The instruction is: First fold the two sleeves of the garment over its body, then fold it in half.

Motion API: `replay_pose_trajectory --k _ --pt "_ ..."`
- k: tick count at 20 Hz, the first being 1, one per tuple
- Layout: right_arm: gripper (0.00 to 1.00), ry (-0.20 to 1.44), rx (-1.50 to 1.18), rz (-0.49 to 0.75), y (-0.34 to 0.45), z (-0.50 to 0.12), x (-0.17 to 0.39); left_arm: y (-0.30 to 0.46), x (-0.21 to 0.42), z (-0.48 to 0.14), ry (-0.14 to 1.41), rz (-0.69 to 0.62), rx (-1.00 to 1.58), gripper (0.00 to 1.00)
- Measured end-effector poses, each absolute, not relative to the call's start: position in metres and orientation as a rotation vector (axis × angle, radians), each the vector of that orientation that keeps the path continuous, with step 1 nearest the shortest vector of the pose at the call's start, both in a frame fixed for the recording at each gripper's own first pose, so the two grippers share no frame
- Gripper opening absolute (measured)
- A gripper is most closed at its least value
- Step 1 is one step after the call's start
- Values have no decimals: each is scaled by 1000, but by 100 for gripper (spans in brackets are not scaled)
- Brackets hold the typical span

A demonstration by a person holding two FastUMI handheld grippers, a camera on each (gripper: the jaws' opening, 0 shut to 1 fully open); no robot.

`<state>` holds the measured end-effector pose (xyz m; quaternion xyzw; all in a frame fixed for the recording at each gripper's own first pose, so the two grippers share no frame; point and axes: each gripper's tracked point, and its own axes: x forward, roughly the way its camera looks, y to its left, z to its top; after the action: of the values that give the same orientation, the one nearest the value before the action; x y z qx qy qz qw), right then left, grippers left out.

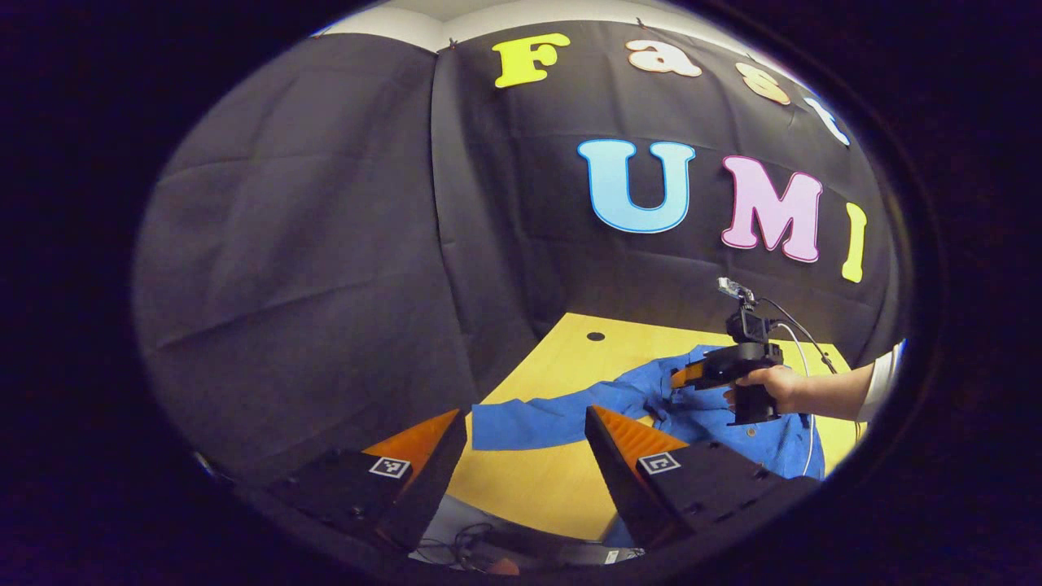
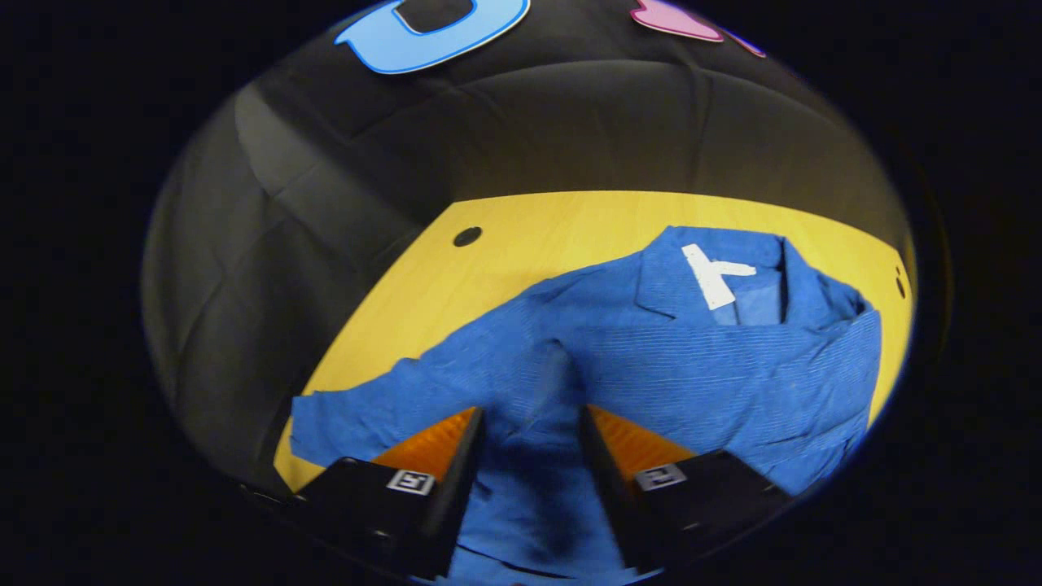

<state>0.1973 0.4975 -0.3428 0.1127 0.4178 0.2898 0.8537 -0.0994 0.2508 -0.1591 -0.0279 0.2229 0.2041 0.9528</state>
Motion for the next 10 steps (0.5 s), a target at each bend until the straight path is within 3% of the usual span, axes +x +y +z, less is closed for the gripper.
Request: replay_pose_trajectory --k 1,2,7,10 --pt "98 865 234 615 495 -337 199 251 -96 -163 456 414 -72 84" --pt "90 851 220 619 489 -332 201 253 -90 -166 457 414 -82 84" --pt "95 764 102 730 456 -286 174 278 -36 -221 538 384 -122 84" --pt "95 699 -1 823 421 -250 137 312 -14 -268 748 426 -133 88"
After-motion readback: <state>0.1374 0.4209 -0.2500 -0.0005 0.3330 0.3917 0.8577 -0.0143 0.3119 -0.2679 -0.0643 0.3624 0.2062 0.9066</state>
